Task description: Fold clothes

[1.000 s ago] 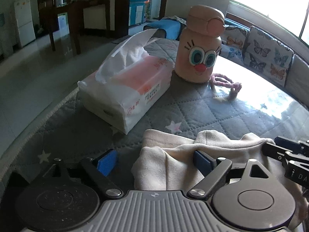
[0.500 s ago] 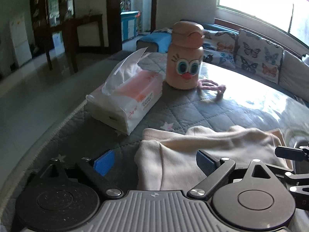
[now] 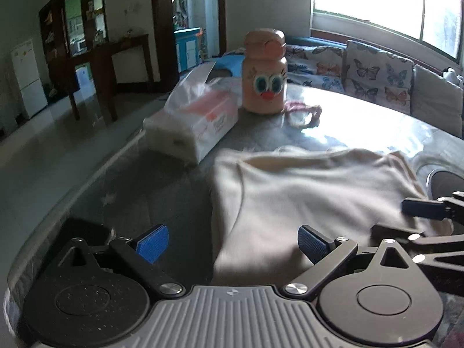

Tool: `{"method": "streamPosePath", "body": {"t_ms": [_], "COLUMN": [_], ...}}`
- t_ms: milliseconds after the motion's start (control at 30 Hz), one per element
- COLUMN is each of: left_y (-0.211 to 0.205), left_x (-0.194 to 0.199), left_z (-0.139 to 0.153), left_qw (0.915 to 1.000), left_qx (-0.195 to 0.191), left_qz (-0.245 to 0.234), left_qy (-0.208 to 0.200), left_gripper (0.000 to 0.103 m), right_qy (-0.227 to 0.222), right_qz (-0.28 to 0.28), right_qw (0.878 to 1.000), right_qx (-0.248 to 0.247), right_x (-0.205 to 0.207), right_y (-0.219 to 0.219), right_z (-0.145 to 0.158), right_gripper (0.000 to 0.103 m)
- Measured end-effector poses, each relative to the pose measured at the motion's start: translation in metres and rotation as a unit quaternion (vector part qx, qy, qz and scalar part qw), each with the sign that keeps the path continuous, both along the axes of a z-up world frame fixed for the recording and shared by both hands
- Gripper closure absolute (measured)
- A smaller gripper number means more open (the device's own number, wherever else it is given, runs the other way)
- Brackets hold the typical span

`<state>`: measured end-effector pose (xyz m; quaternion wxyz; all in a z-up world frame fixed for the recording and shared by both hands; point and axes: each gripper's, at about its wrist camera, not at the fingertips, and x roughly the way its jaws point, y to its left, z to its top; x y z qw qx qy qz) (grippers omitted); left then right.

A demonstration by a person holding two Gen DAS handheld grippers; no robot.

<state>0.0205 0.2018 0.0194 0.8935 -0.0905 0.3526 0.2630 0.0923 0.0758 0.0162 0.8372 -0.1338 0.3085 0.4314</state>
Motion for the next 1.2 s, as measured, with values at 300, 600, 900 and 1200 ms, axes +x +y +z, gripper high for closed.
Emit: {"method": "streamPosePath", "body": {"t_ms": [300,600,900,1200], "left_y": [0.005,0.007,0.011,0.005], "left_x": [-0.018,-0.026,-0.034,-0.043], "left_z": [-0.006,-0.012,-0.006,0.001], "left_qw": [0.9998,0.9994,0.9992,0.9990], "left_qx": [-0.013,-0.027,-0.026,-0.026], "left_qz": [0.005,0.005,0.012,0.001], "left_qy": [-0.015,-0.021,-0.028,-0.035], "left_gripper": [0.003,0.002,0.002,0.000], "right_qy": [-0.003,0.004,0.024,0.029], "right_qz": [-0.012,-0.038,-0.041,-0.044], "right_qw": [1.000,0.999,0.999,0.998], "right_qx": [0.005,-0.001,0.013,0.021], "right_x": [-0.014,-0.013,0.001,-0.001], "right_y": [-0.013,-0.033,-0.032,-0.041], "right_z": [0.003,0.002,0.004,0.007], "right_gripper": [0.046,0.046,0.044,0.030]}}
